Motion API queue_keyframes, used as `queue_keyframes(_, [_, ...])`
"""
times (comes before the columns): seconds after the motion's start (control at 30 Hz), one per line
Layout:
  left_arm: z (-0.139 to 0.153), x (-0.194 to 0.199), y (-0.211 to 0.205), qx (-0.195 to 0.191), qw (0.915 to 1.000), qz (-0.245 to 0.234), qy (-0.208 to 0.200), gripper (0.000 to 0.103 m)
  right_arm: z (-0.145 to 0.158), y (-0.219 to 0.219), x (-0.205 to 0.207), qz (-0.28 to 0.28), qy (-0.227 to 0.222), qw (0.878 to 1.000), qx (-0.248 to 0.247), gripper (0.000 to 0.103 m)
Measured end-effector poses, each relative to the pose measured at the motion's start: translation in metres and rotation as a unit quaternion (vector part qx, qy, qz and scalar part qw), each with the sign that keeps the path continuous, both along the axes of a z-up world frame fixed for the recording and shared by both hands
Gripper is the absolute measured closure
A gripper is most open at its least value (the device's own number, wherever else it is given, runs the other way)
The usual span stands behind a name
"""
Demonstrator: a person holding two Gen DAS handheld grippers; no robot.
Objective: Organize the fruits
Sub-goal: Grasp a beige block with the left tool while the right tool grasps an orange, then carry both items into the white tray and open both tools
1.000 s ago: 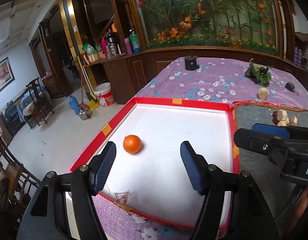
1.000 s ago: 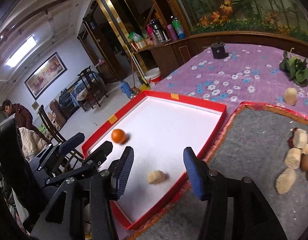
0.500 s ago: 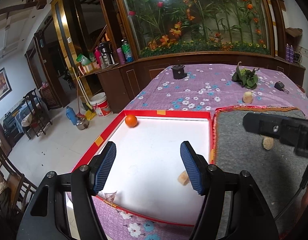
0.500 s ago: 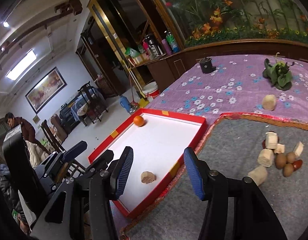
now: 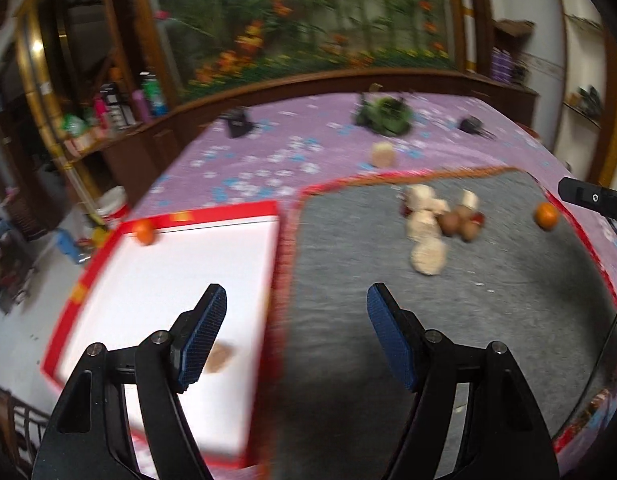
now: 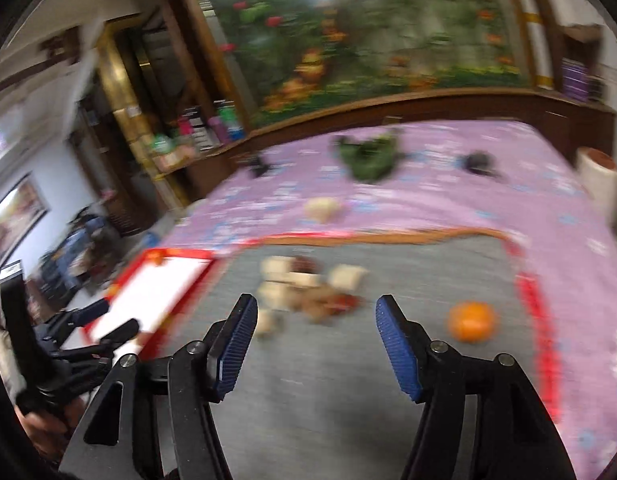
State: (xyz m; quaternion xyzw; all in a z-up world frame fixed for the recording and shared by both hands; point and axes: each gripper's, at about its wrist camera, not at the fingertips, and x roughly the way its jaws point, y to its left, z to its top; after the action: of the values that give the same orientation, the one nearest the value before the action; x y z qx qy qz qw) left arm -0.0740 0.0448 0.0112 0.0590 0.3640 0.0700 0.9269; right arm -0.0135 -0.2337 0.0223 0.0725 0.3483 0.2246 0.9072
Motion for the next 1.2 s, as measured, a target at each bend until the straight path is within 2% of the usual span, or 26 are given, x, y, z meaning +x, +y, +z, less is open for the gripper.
queue_keyframes(0.1, [-0.008,0.017,-0.02,-0.004,0.9995,-0.026,0.02,0.031,-0.018,-0.035,0.012,-0.037,0.022,0.999,-0.029,0.035])
queue_keyframes(0.23, [-0.018,0.035,-0.044,-0.017,0.9968,-0.065,0.042,0.031,-0.035,-0.055,0.027,-0.05,0.041,0.998,-0.03,0.035])
queue_keyframes(0.43, [-0.027,0.054,-0.062,-0.025,0.9923,-0.103,0.065,0.031,-0.041,-0.04,0.042,-0.047,0.033,0.995,-0.085,0.035])
queue_keyframes(0.57, [-0.035,0.066,-0.06,-0.04,0.9898,-0.109,0.082,0.031,-0.053,-0.022,0.06,-0.033,0.06,0.993,-0.101,0.035])
queue_keyframes(0.67, [-0.04,0.073,-0.057,-0.049,0.9883,-0.113,0.09,0.031,-0.061,-0.014,0.067,-0.03,0.074,0.991,-0.105,0.041])
queue_keyframes(0.7, [-0.042,0.074,-0.056,-0.054,0.9874,-0.115,0.094,0.031,-0.063,-0.012,0.068,-0.031,0.076,0.991,-0.11,0.046])
queue_keyframes(0.73, [-0.044,0.076,-0.055,-0.059,0.9866,-0.116,0.097,0.033,-0.064,-0.01,0.067,-0.034,0.07,0.99,-0.12,0.05])
queue_keyframes(0.8, [-0.047,0.078,-0.055,-0.067,0.9847,-0.124,0.103,0.043,-0.064,-0.007,0.065,-0.038,0.063,0.989,-0.131,0.061])
queue_keyframes(0.87, [-0.049,0.079,-0.057,-0.066,0.9847,-0.125,0.101,0.045,-0.065,-0.009,0.064,-0.037,0.064,0.99,-0.124,0.068])
queue_keyframes(0.9, [-0.048,0.081,-0.058,-0.067,0.9845,-0.128,0.1,0.048,-0.065,-0.009,0.064,-0.038,0.063,0.99,-0.121,0.069])
queue_keyframes(0.97, [-0.049,0.084,-0.058,-0.082,0.9821,-0.136,0.102,0.068,-0.064,-0.011,0.064,-0.04,0.065,0.991,-0.115,0.069])
queue_keyframes(1.0, [-0.051,0.087,-0.057,-0.097,0.9796,-0.138,0.109,0.068,-0.064,-0.012,0.064,-0.039,0.066,0.991,-0.109,0.069])
queue_keyframes(1.2, [-0.05,0.084,-0.058,-0.093,0.9806,-0.14,0.102,0.074,-0.062,-0.019,0.064,-0.028,0.079,0.995,-0.056,0.069])
